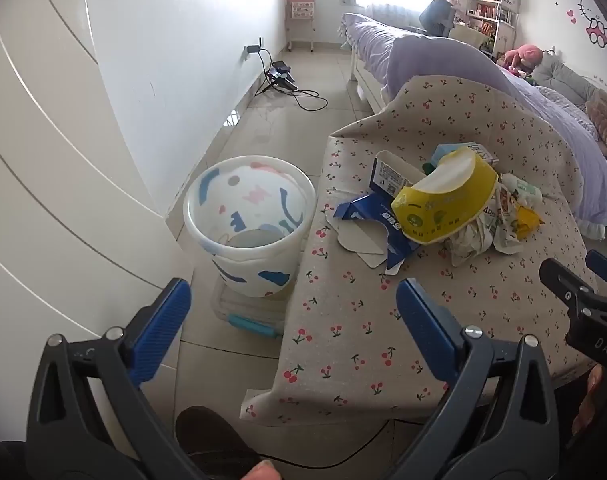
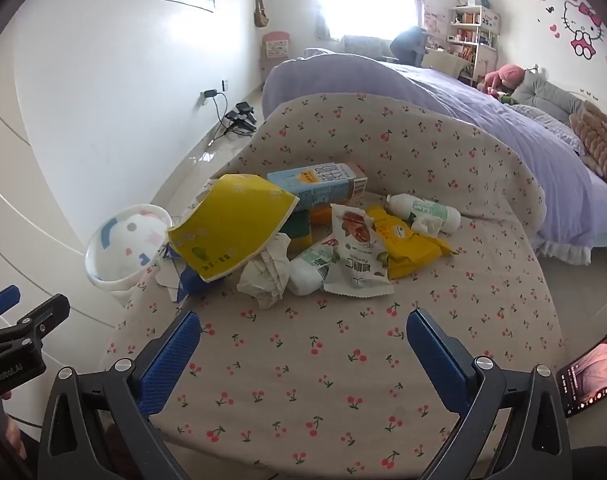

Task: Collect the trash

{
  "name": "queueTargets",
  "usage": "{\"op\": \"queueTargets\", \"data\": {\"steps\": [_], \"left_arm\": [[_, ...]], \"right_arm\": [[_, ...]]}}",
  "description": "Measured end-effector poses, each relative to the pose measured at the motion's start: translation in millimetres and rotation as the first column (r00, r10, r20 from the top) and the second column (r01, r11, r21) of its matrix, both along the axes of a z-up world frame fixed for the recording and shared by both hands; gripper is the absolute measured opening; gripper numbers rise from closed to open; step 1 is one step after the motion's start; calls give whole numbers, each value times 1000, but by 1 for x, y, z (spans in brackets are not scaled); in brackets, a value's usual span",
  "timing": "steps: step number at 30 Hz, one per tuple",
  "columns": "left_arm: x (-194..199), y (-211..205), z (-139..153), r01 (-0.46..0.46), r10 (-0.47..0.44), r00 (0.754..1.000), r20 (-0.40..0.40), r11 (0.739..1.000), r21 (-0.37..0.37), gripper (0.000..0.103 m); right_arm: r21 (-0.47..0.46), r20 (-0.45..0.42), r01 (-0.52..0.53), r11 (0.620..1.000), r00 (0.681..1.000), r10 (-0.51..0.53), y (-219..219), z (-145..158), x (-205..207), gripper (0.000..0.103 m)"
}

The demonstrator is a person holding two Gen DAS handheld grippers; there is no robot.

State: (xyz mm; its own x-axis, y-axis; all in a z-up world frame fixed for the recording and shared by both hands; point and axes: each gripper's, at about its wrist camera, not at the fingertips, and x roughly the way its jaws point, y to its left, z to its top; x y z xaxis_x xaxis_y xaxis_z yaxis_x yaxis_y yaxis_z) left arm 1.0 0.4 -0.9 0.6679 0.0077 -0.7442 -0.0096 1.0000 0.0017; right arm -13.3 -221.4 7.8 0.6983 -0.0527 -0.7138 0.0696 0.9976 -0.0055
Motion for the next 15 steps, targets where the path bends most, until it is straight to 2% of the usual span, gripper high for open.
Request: {"op": "queueTargets", "data": {"steps": [4, 8, 15], "left_arm": [[5, 1, -2, 3, -3, 1000, -18, 1000, -14, 102], [-4, 2, 1, -1, 1, 1000, 26, 1000, -8, 102], [-4, -1, 3, -3, 4, 1000, 23, 1000, -11, 102]], "right_arm": [[3, 3, 2, 1000, 1000, -2, -1, -1, 1, 103], [5, 1, 4, 1000, 1000, -4, -2, -2, 1, 103], [7, -4, 6, 1000, 1000, -5, -2, -3, 2, 103]]}}
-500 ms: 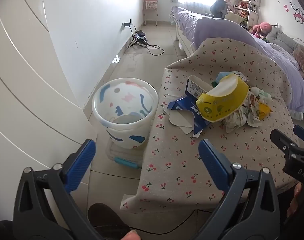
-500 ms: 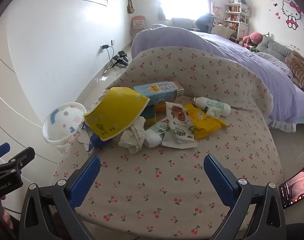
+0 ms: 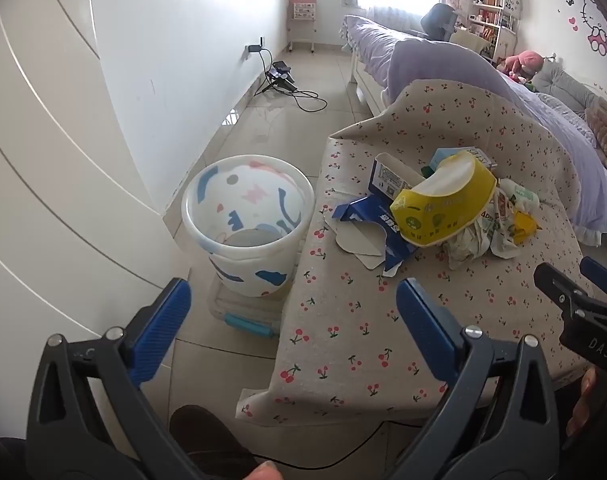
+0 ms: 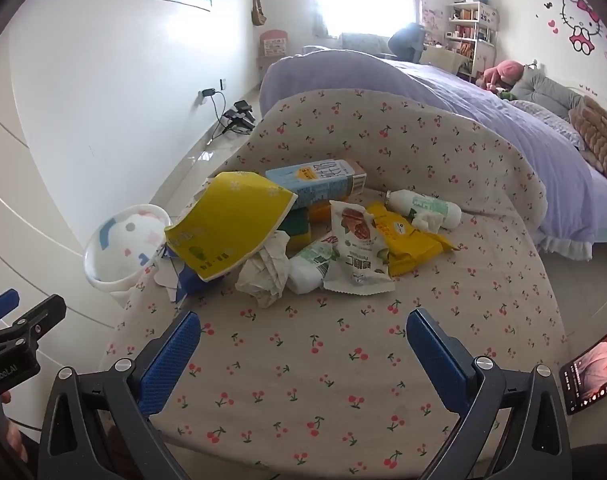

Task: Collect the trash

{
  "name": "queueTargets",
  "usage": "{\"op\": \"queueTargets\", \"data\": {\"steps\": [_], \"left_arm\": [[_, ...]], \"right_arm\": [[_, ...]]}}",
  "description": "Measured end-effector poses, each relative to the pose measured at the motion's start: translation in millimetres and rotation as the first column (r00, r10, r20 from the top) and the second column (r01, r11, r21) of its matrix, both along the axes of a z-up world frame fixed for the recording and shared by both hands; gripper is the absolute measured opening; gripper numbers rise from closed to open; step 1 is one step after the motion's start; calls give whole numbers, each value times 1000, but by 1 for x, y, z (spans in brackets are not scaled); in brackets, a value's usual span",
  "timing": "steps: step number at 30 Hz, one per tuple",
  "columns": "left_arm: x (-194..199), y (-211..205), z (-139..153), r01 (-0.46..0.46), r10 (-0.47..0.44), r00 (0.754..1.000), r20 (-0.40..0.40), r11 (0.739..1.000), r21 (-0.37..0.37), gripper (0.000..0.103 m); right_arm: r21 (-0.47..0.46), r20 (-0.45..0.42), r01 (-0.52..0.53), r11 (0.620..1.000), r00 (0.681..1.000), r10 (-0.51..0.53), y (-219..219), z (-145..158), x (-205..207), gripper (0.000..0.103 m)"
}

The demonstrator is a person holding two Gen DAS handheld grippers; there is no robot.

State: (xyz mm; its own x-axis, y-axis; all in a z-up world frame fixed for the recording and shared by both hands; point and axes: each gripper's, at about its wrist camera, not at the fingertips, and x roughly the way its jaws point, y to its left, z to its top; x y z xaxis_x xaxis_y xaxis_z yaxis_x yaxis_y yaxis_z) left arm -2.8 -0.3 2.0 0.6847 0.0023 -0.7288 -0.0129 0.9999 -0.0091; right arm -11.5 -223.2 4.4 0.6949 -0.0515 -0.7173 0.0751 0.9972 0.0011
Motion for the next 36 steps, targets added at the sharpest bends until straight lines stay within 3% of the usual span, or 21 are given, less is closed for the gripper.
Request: {"op": "queueTargets", "data": {"steps": [36], "left_arm": [[0, 0, 1, -1, 1, 1000, 3, 1000, -10, 102]], "right_arm": [[8, -6, 0, 1000, 1000, 0, 1, -2, 0, 103]]}}
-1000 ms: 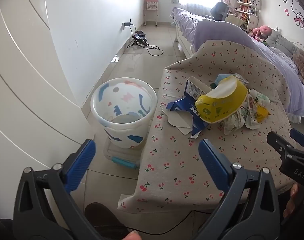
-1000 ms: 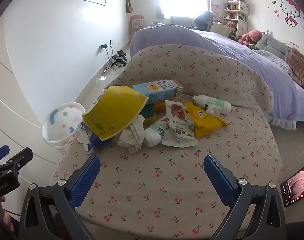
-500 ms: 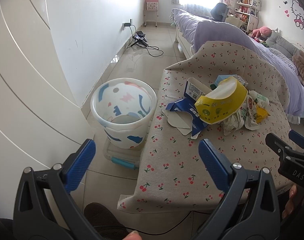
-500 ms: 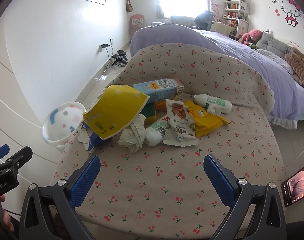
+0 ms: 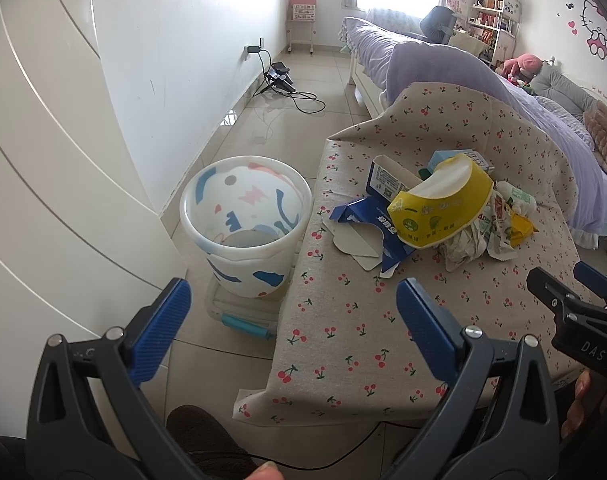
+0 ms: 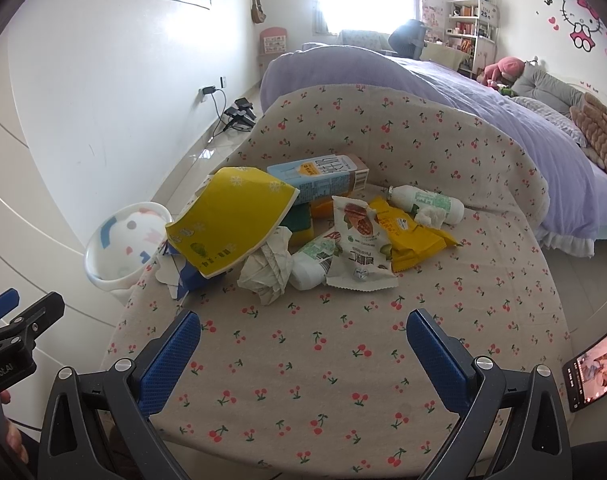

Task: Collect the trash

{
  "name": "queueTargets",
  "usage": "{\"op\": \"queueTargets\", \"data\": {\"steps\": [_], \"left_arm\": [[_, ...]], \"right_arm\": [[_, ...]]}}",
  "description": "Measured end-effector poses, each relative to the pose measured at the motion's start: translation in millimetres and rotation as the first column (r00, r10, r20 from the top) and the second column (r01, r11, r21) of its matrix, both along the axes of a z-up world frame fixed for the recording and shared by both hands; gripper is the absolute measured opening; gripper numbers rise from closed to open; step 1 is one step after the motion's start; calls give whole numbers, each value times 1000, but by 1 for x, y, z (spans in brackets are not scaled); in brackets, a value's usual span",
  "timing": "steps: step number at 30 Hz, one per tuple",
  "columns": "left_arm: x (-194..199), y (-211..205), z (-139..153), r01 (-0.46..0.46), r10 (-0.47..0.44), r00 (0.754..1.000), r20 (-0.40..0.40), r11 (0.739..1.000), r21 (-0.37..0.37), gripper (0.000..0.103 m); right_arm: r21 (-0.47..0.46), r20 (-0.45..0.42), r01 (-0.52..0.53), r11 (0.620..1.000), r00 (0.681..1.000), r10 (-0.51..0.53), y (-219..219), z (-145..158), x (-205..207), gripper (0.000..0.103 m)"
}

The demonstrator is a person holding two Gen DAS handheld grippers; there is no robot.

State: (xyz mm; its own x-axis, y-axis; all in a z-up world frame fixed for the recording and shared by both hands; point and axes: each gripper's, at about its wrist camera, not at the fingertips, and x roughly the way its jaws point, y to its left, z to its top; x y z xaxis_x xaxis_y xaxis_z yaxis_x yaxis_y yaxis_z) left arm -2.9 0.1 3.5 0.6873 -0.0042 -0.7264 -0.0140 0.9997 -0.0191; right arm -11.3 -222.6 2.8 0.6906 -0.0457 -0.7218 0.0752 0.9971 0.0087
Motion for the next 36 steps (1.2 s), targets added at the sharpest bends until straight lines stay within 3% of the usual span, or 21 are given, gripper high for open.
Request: {"op": "queueTargets", "data": {"steps": [36], "left_arm": [[1, 0, 2, -3, 3, 1000, 12, 1000, -5, 102]], "right_arm": [[8, -4, 7, 1000, 1000, -7, 1, -7, -4, 103]]}}
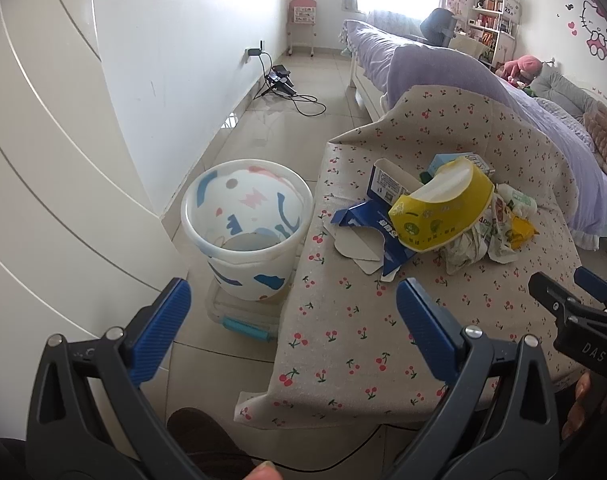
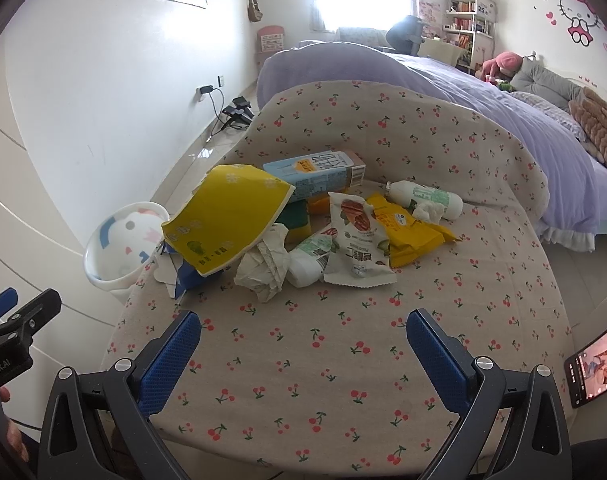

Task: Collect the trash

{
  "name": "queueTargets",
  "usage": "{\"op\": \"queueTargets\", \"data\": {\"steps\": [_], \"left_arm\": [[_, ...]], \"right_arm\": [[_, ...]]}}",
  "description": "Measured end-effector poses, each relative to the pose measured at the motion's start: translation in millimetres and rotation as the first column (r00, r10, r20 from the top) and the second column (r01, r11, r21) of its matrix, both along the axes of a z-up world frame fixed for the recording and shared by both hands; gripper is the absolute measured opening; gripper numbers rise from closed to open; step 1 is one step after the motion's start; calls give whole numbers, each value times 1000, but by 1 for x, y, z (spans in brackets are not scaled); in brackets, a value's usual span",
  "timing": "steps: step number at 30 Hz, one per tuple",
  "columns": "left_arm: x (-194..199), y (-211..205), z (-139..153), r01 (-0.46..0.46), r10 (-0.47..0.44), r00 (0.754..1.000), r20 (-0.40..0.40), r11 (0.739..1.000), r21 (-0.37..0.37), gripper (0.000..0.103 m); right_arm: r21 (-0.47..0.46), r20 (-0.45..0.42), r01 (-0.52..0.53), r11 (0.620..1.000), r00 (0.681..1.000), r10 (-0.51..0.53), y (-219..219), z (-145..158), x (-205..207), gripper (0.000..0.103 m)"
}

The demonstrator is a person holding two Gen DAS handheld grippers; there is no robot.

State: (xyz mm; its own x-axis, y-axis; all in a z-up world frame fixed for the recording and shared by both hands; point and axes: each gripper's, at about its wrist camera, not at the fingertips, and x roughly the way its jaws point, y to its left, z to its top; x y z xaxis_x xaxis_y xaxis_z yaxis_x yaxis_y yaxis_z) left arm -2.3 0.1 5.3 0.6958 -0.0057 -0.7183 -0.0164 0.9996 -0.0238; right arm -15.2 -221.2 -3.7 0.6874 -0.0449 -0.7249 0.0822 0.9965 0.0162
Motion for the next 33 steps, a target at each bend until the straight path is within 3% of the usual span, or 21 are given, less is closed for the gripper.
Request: {"op": "queueTargets", "data": {"steps": [9, 17, 26, 33], "left_arm": [[2, -3, 3, 35, -35, 999, -3, 999, -15, 102], [17, -10, 14, 104, -105, 994, -20, 993, -53, 102], [45, -57, 13, 259, -262, 965, -28, 963, -68, 102], [66, -107, 0, 324, -324, 945, -45, 946, -3, 102]], "right_arm": [[15, -13, 9, 1000, 1000, -9, -8, 5, 1, 103], [20, -41, 51, 998, 998, -50, -43, 29, 17, 103], [15, -112, 78, 997, 991, -75, -96, 43, 53, 103], [11, -188, 75, 997, 980, -71, -118, 32, 82, 103]]}}
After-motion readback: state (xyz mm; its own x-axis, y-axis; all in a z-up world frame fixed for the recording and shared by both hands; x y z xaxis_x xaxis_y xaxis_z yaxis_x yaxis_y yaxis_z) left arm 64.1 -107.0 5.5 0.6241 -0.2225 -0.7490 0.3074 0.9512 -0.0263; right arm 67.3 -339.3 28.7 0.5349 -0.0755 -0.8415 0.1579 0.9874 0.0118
